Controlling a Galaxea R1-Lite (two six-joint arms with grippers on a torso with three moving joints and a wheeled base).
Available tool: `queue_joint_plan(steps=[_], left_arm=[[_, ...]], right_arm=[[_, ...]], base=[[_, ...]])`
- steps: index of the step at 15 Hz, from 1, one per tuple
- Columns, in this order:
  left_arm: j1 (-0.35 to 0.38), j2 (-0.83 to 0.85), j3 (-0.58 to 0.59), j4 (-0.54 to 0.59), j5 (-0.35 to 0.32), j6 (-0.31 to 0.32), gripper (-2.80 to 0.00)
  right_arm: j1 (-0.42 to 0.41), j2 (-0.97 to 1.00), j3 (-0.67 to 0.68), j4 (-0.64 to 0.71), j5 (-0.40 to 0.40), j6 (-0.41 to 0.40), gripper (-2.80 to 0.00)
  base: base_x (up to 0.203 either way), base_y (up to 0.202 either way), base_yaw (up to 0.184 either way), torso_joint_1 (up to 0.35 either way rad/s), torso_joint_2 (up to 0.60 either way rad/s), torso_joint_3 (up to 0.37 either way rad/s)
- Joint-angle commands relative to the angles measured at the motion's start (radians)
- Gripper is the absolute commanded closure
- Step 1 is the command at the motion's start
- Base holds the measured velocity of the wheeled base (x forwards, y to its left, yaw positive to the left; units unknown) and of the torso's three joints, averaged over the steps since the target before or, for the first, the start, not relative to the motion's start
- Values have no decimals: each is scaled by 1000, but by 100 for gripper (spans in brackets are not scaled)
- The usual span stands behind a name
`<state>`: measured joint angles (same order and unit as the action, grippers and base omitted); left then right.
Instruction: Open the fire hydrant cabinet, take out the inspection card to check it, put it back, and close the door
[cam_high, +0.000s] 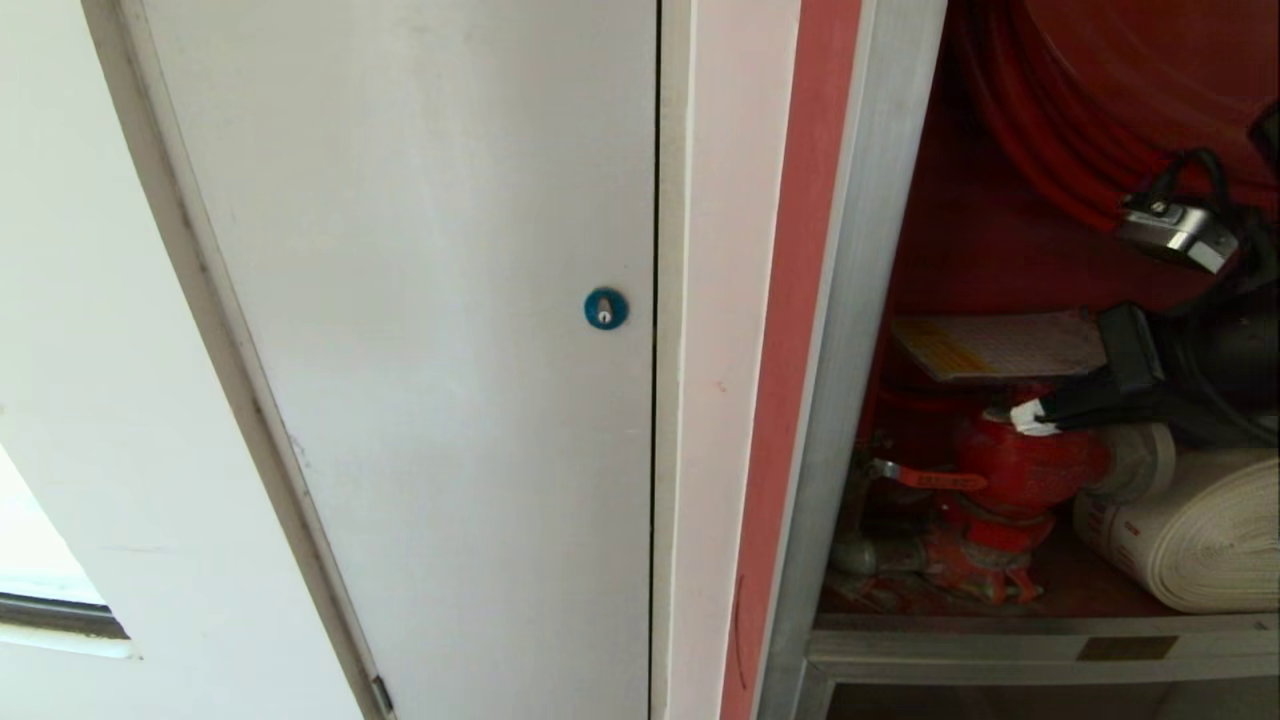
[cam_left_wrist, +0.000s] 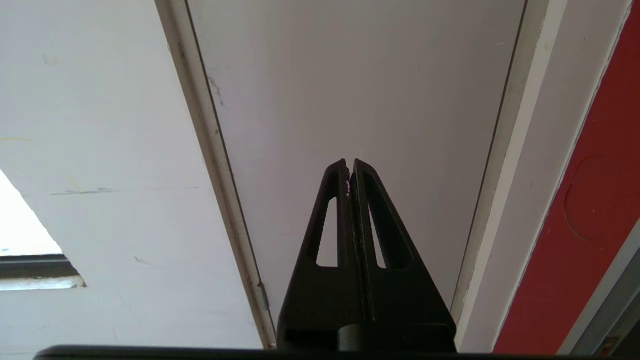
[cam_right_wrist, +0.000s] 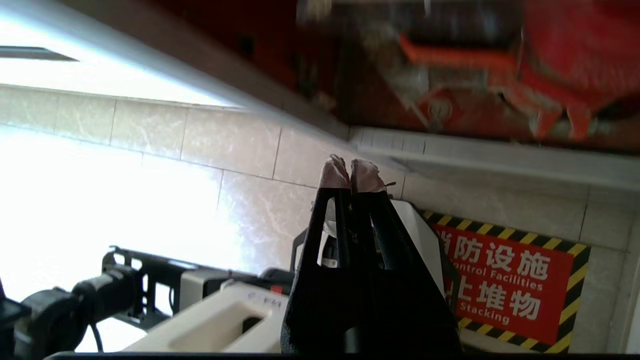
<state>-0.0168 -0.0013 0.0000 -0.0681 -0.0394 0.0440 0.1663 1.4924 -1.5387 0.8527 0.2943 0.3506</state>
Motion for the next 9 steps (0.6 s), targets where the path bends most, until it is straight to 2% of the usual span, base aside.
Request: queue_joint_plan(steps=[1, 4, 7, 9], left_arm=[[0, 1, 28, -1, -1, 0, 0], [0, 1, 28, -1, -1, 0, 0], [0, 1, 28, -1, -1, -1, 0], [0, 1, 28, -1, -1, -1, 0]], right_arm=[[4, -146, 53, 11, 1, 5, 0], [4, -324, 104, 15, -7, 11, 0], [4, -484, 165, 11, -107, 13, 0], [3, -603, 189, 8, -134, 15, 0]], base=[[0, 0, 0, 0, 0, 0], [0, 0, 0, 0, 0, 0], [0, 0, 0, 0, 0, 0], [0, 0, 0, 0, 0, 0]])
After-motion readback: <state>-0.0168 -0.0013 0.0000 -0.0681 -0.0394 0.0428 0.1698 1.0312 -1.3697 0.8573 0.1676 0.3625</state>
